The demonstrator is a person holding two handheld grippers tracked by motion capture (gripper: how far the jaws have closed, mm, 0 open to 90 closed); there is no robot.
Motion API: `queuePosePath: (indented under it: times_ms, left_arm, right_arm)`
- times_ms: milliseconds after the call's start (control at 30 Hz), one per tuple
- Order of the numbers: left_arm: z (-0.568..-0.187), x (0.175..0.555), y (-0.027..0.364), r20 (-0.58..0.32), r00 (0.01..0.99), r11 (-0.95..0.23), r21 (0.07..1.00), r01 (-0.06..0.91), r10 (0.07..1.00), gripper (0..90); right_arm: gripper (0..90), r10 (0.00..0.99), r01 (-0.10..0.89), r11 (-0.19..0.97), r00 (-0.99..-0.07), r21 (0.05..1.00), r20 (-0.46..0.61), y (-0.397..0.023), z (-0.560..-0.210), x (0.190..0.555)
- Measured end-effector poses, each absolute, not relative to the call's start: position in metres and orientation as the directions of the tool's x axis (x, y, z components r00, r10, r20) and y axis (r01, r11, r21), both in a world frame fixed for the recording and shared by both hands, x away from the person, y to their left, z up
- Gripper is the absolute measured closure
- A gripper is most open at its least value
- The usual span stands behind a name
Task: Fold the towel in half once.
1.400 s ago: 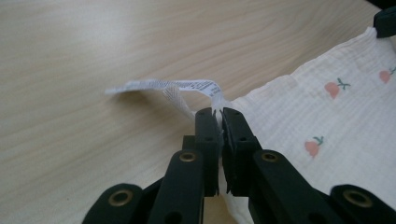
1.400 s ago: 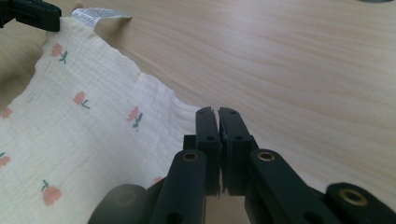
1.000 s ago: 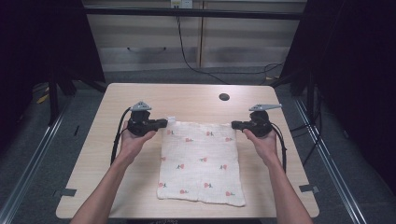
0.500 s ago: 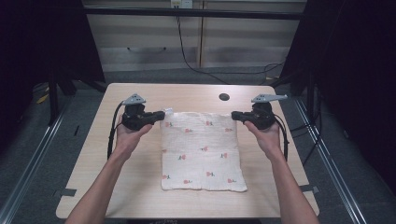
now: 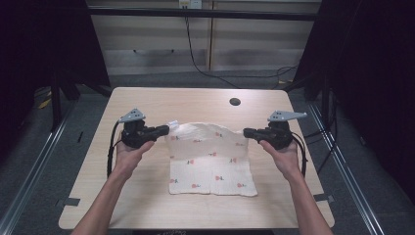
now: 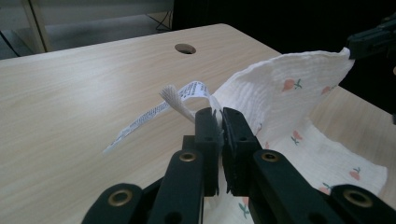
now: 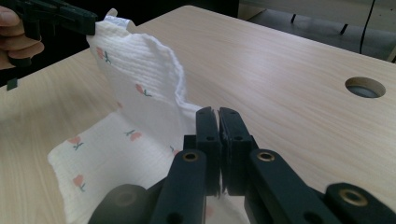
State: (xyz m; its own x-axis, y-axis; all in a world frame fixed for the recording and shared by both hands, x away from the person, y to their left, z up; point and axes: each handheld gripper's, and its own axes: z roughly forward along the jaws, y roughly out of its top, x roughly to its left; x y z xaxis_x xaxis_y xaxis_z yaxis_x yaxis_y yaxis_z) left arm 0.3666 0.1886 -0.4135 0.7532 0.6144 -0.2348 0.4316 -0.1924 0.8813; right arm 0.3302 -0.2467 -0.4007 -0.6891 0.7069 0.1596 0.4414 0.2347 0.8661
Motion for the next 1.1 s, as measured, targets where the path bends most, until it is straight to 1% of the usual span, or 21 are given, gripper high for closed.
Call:
queuePosePath:
  times_ms: [200, 233, 333, 467, 500, 567, 667, 733, 767, 800, 867, 900, 1000, 1033, 1067, 1100]
  left_arm:
    - [-0.419, 0.35, 0.19, -0.203, 0.768, -0.225, 0.883, 0.411, 0.607, 85.6]
    - [-0.421, 0.347, 0.191, -0.196, 0.77, -0.236, 0.881, 0.411, 0.607, 85.6]
    - [-0.428, 0.34, 0.193, -0.207, 0.77, -0.236, 0.876, 0.421, 0.603, 85.6]
    - [-0.435, 0.325, 0.193, -0.193, 0.778, -0.256, 0.874, 0.413, 0.597, 85.6]
    - [-0.435, 0.316, 0.193, -0.201, 0.784, -0.246, 0.879, 0.41, 0.587, 85.6]
    - [-0.434, 0.313, 0.193, -0.208, 0.786, -0.239, 0.88, 0.41, 0.583, 85.6]
    - [-0.433, 0.303, 0.193, -0.196, 0.793, -0.25, 0.882, 0.399, 0.577, 85.6]
    - [-0.435, 0.296, 0.193, -0.165, 0.794, -0.283, 0.876, 0.391, 0.585, 85.7]
    - [-0.438, 0.293, 0.192, -0.152, 0.795, -0.305, 0.868, 0.391, 0.587, 85.6]
    - [-0.442, 0.29, 0.192, -0.151, 0.795, -0.314, 0.863, 0.396, 0.588, 85.6]
    - [-0.459, 0.284, 0.191, -0.153, 0.795, -0.352, 0.836, 0.421, 0.588, 85.6]
    - [-0.459, 0.284, 0.191, -0.153, 0.795, -0.352, 0.836, 0.421, 0.588, 85.6]
    - [-0.47, 0.282, 0.19, -0.179, 0.795, -0.387, 0.798, 0.462, 0.579, 85.5]
    - [-0.47, 0.282, 0.19, -0.179, 0.795, -0.387, 0.798, 0.462, 0.579, 85.4]
    - [-0.476, 0.279, 0.186, -0.191, 0.796, -0.409, 0.775, 0.481, 0.574, 85.1]
    - [-0.479, 0.277, 0.184, -0.18, 0.798, -0.423, 0.769, 0.479, 0.575, 84.9]
  right_arm:
    - [88.2, 0.697, 0.434, 0.235, -0.699, 0.87, 0.161, -0.251, -0.404, 0.313]
    - [88.1, 0.692, 0.433, 0.247, -0.705, 0.867, 0.155, -0.251, -0.408, 0.305]
    - [88.2, 0.686, 0.436, 0.253, -0.71, 0.864, 0.158, -0.253, -0.413, 0.296]
    - [88.1, 0.68, 0.441, 0.255, -0.715, 0.861, 0.165, -0.254, -0.42, 0.284]
    - [88.1, 0.678, 0.443, 0.259, -0.717, 0.858, 0.165, -0.254, -0.422, 0.281]
    - [88.1, 0.677, 0.443, 0.266, -0.718, 0.856, 0.161, -0.253, -0.423, 0.278]
    - [88.1, 0.674, 0.431, 0.266, -0.723, 0.862, 0.154, -0.252, -0.425, 0.268]
    - [88.1, 0.678, 0.43, 0.259, -0.719, 0.865, 0.155, -0.254, -0.427, 0.262]
    - [88.1, 0.682, 0.448, 0.242, -0.71, 0.86, 0.178, -0.258, -0.433, 0.258]
    - [88.1, 0.682, 0.448, 0.242, -0.71, 0.86, 0.178, -0.258, -0.433, 0.258]
    - [88.1, 0.683, 0.486, 0.267, -0.705, 0.832, 0.192, -0.256, -0.449, 0.251]
    - [88.1, 0.683, 0.498, 0.274, -0.703, 0.823, 0.197, -0.256, -0.455, 0.249]
    - [88.1, 0.686, 0.534, 0.276, -0.692, 0.799, 0.225, -0.257, -0.473, 0.243]
    - [88.1, 0.686, 0.534, 0.276, -0.692, 0.799, 0.225, -0.257, -0.473, 0.243]
    - [88.0, 0.686, 0.552, 0.285, -0.689, 0.783, 0.236, -0.258, -0.479, 0.241]
    - [87.9, 0.686, 0.557, 0.296, -0.689, 0.776, 0.233, -0.258, -0.481, 0.24]
